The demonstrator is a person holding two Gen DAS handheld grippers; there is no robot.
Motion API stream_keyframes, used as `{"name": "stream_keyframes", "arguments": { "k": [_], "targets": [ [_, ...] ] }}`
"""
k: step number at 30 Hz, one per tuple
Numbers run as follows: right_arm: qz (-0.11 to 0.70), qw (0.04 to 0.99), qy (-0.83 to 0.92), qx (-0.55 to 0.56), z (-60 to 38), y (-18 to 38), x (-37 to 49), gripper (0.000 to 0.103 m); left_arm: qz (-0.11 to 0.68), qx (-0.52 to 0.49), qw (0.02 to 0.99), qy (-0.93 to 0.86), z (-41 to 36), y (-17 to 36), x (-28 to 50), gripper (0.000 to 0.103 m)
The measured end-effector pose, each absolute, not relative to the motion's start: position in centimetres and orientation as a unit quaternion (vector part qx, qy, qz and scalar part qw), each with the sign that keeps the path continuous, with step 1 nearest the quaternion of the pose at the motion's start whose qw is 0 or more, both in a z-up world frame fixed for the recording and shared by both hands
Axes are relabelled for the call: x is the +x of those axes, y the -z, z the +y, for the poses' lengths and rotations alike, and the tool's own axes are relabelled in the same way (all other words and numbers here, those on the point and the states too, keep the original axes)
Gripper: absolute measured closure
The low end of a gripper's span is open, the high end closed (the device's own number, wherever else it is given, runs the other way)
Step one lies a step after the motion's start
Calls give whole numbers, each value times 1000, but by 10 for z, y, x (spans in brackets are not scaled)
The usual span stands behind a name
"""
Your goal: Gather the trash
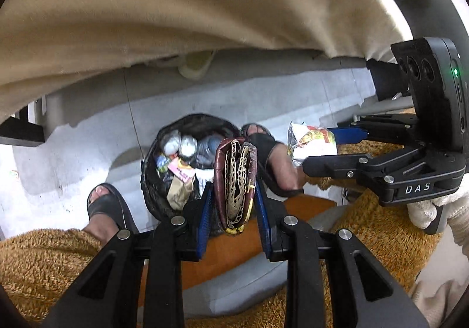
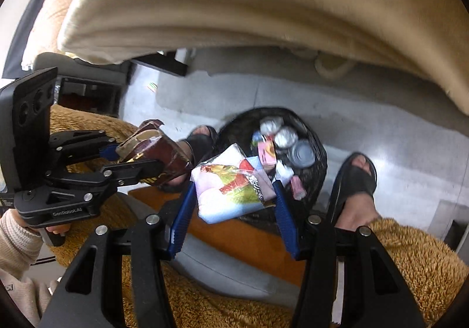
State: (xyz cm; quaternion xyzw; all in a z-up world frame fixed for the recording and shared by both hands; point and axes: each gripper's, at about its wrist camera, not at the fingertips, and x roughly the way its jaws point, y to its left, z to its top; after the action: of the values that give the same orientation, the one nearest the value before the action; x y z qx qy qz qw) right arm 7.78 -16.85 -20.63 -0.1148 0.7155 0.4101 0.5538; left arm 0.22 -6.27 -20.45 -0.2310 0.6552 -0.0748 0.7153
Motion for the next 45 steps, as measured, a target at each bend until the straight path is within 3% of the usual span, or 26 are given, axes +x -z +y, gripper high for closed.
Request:
{"name": "stream_keyframes", "arguments": {
  "k": [16, 17, 19, 20, 38, 45],
  "targets": [
    [739, 537, -390, -118, -167, 220, 75, 49, 705, -206, 675, 69, -75, 229, -3, 75],
    [740, 536, -389, -116, -167, 221, 75, 48, 705, -207, 675, 72, -75, 228, -3, 72],
    [744, 533, -388, -107, -168, 222, 76, 38, 706, -201, 676, 60, -74, 228, -3, 48],
    [745, 533, -387, -106, -169, 223, 77, 35, 709, -204, 673, 55, -73, 229, -4, 43],
    [729, 554, -383, -120, -165, 215, 76, 34, 708, -182, 682, 26, -68, 225, -3, 43],
    [667, 617, -400, -119, -162, 179, 79, 34, 671, -187, 717, 19, -64, 199, -3, 43]
  ]
}}
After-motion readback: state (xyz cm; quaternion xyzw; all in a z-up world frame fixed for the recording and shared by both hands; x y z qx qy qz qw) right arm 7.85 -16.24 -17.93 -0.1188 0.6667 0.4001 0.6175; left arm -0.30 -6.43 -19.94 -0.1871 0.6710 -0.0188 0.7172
